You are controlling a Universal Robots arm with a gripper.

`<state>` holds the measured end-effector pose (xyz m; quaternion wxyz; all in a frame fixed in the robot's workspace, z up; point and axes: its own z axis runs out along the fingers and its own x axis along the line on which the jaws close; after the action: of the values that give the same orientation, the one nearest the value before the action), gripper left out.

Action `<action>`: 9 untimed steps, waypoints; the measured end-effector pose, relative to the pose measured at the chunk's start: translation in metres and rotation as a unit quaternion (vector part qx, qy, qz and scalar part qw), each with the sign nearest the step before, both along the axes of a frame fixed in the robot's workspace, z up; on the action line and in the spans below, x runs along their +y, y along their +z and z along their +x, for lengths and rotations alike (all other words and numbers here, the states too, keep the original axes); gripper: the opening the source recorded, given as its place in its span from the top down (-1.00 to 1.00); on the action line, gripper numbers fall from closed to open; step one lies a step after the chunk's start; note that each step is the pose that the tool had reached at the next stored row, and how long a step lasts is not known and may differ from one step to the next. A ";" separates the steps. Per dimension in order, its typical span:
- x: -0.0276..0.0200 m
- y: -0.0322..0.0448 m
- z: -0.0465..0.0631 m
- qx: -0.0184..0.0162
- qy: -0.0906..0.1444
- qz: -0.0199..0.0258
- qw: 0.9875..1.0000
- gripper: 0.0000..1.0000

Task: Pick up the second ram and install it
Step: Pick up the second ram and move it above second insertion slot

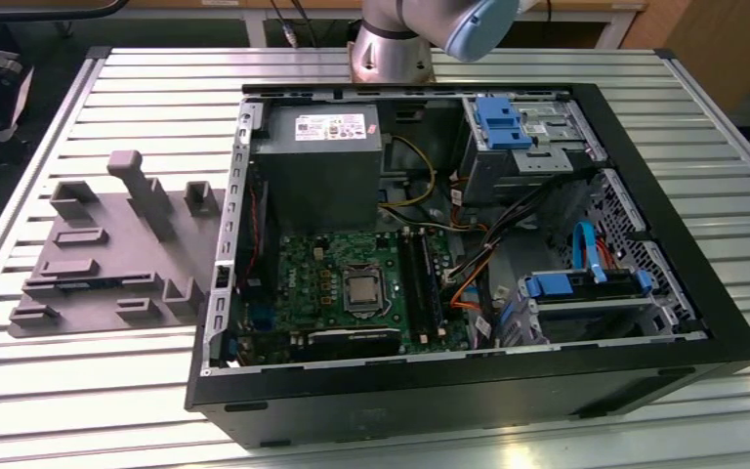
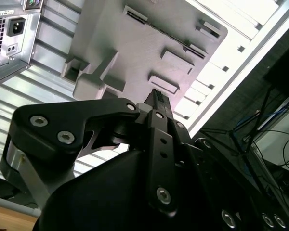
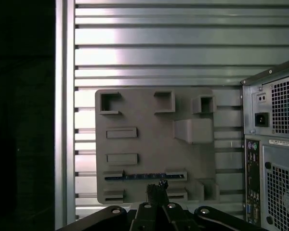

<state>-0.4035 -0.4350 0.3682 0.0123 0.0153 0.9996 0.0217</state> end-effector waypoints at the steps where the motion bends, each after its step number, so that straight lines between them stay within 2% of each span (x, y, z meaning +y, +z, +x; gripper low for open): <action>1: 0.0000 0.0000 0.000 0.000 0.001 0.000 1.000 0.79; 9: 0.0000 0.0000 0.000 0.000 0.006 0.000 1.000 0.79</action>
<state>-0.4035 -0.4349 0.3683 0.0122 0.0093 0.9996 0.0218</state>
